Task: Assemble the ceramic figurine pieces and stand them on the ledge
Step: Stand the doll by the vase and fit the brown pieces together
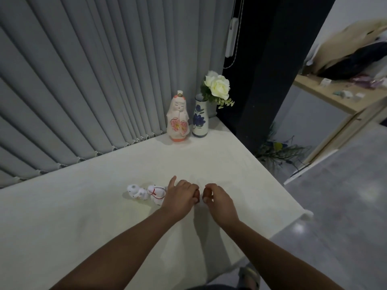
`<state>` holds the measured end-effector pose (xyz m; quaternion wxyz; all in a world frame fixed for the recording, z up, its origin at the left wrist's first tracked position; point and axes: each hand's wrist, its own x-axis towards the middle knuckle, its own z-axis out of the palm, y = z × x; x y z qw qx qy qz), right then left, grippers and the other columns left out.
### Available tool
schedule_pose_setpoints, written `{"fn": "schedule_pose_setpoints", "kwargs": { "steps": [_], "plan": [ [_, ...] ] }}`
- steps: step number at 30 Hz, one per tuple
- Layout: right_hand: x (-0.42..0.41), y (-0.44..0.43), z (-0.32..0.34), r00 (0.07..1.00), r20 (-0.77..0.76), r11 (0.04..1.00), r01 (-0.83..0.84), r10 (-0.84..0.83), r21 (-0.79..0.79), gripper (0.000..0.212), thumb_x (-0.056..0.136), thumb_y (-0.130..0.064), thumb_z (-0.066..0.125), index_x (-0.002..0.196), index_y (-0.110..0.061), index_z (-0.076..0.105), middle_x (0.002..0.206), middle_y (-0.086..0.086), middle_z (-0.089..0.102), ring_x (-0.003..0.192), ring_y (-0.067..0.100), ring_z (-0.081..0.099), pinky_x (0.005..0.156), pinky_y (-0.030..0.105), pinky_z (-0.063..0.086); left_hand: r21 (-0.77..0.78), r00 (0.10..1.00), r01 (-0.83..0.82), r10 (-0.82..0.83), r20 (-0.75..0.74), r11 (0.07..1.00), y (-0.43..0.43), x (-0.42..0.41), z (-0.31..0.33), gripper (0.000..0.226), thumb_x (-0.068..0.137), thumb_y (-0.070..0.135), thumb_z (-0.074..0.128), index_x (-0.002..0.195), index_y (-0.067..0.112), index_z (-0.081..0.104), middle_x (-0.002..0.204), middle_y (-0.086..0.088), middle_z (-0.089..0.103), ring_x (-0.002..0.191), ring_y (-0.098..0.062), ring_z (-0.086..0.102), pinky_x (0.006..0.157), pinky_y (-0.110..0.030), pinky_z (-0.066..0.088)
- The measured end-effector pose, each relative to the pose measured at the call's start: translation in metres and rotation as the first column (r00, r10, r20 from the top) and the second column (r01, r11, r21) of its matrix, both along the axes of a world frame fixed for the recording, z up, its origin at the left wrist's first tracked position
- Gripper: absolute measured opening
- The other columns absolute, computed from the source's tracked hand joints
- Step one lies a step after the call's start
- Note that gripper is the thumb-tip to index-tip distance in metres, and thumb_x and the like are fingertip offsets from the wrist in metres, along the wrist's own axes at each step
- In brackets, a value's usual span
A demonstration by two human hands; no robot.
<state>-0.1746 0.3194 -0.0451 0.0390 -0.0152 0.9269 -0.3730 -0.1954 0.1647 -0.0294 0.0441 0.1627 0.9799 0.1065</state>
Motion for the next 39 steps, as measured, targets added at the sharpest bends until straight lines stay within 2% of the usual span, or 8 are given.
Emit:
{"fn": "schedule_pose_setpoints", "kwargs": {
  "steps": [3,8,12,16,22,26,30,39],
  "plan": [
    [-0.025,0.011,0.003,0.999,0.028,0.999,-0.036,0.036,-0.005,0.024,0.086,-0.005,0.056,0.108,-0.015,0.057,0.096,0.001,0.065,0.087,0.019,0.058,0.079,0.028,0.048,0.006,0.999,-0.052,0.052,0.009,0.999,0.004,-0.01,0.002,0.028,0.086,0.033,0.057,0.113,0.026,0.057,0.113,0.005,0.065,0.118,-0.016,0.049,0.115,-0.04,0.012],
    [-0.069,0.047,0.013,0.995,0.032,0.995,-0.098,0.099,-0.026,0.026,0.085,-0.004,0.054,0.109,-0.014,0.059,0.093,0.001,0.068,0.085,0.019,0.06,0.082,0.028,0.05,0.054,0.983,-0.185,0.185,0.002,0.981,0.028,-0.034,0.01,0.037,0.086,0.033,0.059,0.121,0.025,0.055,0.119,0.004,0.064,0.121,-0.016,0.049,0.115,-0.037,0.016],
    [-0.115,0.078,0.025,0.988,0.012,0.987,-0.152,0.153,-0.056,0.026,0.082,-0.003,0.055,0.105,-0.016,0.059,0.089,0.001,0.07,0.084,0.019,0.062,0.082,0.031,0.051,0.161,0.96,-0.268,0.278,-0.039,0.95,0.06,-0.056,0.02,0.028,0.082,0.031,0.064,0.109,0.024,0.063,0.106,0.002,0.071,0.106,-0.022,0.059,0.1,-0.037,0.036],
    [-0.155,0.11,0.031,0.98,0.018,0.976,-0.196,0.199,-0.093,0.03,0.082,-0.003,0.056,0.107,-0.019,0.057,0.087,-0.003,0.07,0.084,0.018,0.063,0.081,0.029,0.051,0.27,0.919,-0.372,0.393,-0.024,0.888,0.1,-0.077,0.023,0.021,0.078,0.029,0.066,0.099,0.027,0.066,0.094,0.003,0.073,0.093,-0.025,0.063,0.086,-0.036,0.043],
    [-0.199,0.152,0.03,0.954,0.058,0.952,-0.288,0.295,-0.101,0.029,0.081,-0.003,0.057,0.105,-0.021,0.057,0.084,-0.004,0.071,0.079,0.016,0.066,0.073,0.026,0.051,0.301,0.843,-0.525,0.534,0.06,0.796,0.134,-0.093,0.013,0.025,0.08,0.03,0.064,0.104,0.027,0.063,0.098,0.007,0.073,0.097,-0.021,0.062,0.087,-0.037,0.047],
    [-0.226,0.157,0.027,0.927,0.096,0.931,-0.355,0.363,-0.084,0.028,0.083,-0.002,0.056,0.104,-0.021,0.057,0.084,-0.003,0.071,0.079,0.015,0.066,0.063,0.019,0.047,0.334,0.739,-0.666,0.65,0.175,0.667,0.131,-0.098,0.011,0.03,0.083,0.03,0.062,0.113,0.025,0.06,0.108,0.004,0.069,0.107,-0.02,0.057,0.091,-0.038,0.047],
    [-0.25,0.152,0.026,0.901,0.098,0.905,-0.415,0.423,-0.092,0.03,0.083,0.001,0.057,0.105,-0.02,0.057,0.082,-0.005,0.069,0.081,0.017,0.067,0.071,0.028,0.051,0.352,0.685,-0.719,0.698,0.209,0.599,0.131,-0.114,0.012,0.034,0.082,0.032,0.064,0.114,0.024,0.06,0.11,0.002,0.068,0.108,-0.02,0.057,0.091,-0.036,0.047],
    [-0.293,0.138,0.012,0.847,0.125,0.856,-0.514,0.517,-0.058,0.032,0.082,0.001,0.054,0.105,-0.021,0.058,0.083,-0.002,0.071,0.081,0.019,0.067,0.077,0.035,0.055,0.292,0.724,-0.675,0.685,0.085,0.677,0.159,-0.166,0.013,0.03,0.081,0.036,0.063,0.108,0.022,0.064,0.105,0.0,0.07,0.102,-0.023,0.059,0.087,-0.04,0.048]
  ]
}}
